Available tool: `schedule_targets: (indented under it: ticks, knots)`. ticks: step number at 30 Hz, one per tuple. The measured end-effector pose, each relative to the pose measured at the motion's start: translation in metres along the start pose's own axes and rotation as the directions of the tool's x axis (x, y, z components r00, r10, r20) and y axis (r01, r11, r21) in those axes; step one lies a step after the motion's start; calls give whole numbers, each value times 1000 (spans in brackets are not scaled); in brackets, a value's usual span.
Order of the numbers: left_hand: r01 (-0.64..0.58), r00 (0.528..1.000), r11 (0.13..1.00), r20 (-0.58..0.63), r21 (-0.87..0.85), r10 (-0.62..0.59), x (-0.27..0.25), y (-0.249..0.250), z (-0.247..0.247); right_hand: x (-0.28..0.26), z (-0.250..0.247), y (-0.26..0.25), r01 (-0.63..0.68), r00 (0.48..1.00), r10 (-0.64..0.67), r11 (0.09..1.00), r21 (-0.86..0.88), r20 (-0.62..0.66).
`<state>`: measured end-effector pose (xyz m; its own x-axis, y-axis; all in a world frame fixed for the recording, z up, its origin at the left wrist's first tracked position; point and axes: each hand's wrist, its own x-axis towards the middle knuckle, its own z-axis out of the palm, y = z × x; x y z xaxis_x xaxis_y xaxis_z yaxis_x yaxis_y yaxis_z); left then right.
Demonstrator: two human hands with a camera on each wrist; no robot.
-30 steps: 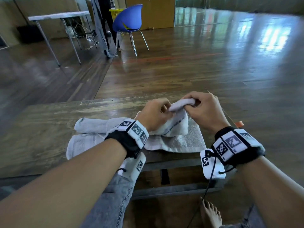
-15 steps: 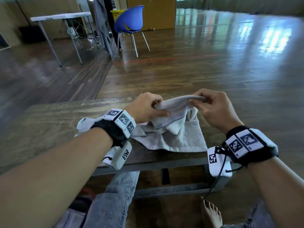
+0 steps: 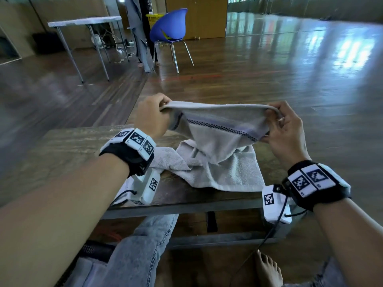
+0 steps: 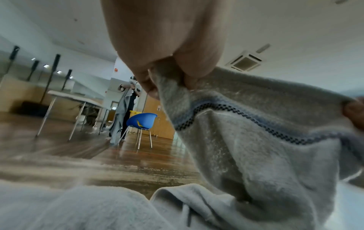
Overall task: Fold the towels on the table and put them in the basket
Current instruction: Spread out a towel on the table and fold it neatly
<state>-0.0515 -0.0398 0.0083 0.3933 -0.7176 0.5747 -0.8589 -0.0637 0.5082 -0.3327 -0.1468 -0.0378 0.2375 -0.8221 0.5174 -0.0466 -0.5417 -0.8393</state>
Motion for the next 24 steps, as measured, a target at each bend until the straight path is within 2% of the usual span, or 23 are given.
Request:
schedule_targets:
  ticks: [2, 4, 5, 6, 8, 9, 10, 11, 12, 13, 14, 16, 17, 18, 20, 22, 23, 24]
  knots:
    - [122, 991, 976, 79, -180, -110, 0, -5, 0, 3, -2, 3, -28, 999, 27, 1000, 12, 21]
    - [351, 925, 857, 280, -377, -255, -5, -7, 1, 5, -2, 8, -71, 993, 71, 997, 0, 97]
    - [425, 880, 828, 379, -365, -284, -9, -9, 2, 5, -2, 11, -77, 985, 86, 995, -64, 153]
    - [438, 840, 861, 459, -258, -289, -12, -11, 4, 4, -2, 15, -78, 967, 114, 984, -161, 228]
    - [318, 743, 946, 605, 59, -288, -21, -17, 8, 0, -1, 25, -73, 877, 247, 916, -394, 412]
    - [239, 668, 955, 684, 177, -294, -25, -19, 10, -1, -2, 30, -56, 817, 329, 863, -503, 474]
    - [156, 586, 953, 752, 259, -301, -29, -23, 14, -2, -4, 34, -37, 769, 396, 812, -583, 502]
    - [84, 526, 952, 798, 294, -293, -34, -25, 19, -3, -6, 38, -23, 737, 445, 769, -639, 509]
    - [29, 508, 954, 817, 299, -272, -37, -27, 25, -2, -8, 41, -10, 716, 480, 733, -680, 507]
    - [17, 529, 961, 813, 275, -242, -39, -28, 31, -1, -8, 43, -1, 704, 505, 704, -711, 499]
    - [72, 566, 972, 793, 224, -225, -42, -29, 36, 1, -7, 45, 4, 706, 518, 679, -734, 483]
    - [162, 667, 982, 723, 95, -180, -44, -28, 48, 5, -2, 49, 27, 737, 505, 642, -766, 450]
    - [158, 699, 987, 702, 38, -139, -43, -28, 56, 7, 1, 52, 48, 751, 484, 639, -768, 450]
    - [131, 707, 991, 699, 19, -107, -42, -29, 66, 8, 5, 54, 71, 758, 457, 652, -755, 466]
    - [29, 680, 994, 727, 105, -97, -40, -28, 81, 9, 15, 55, 117, 733, 413, 706, -698, 541]
    - [-107, 602, 971, 791, 216, -109, -40, -26, 95, 10, 28, 56, 144, 660, 425, 738, -660, 619]
    - [-136, 580, 957, 804, 257, -133, -38, -23, 100, 9, 34, 56, 150, 625, 458, 725, -672, 633]
    - [-139, 581, 951, 800, 276, -147, -36, -21, 103, 9, 39, 57, 154, 596, 498, 699, -699, 629]
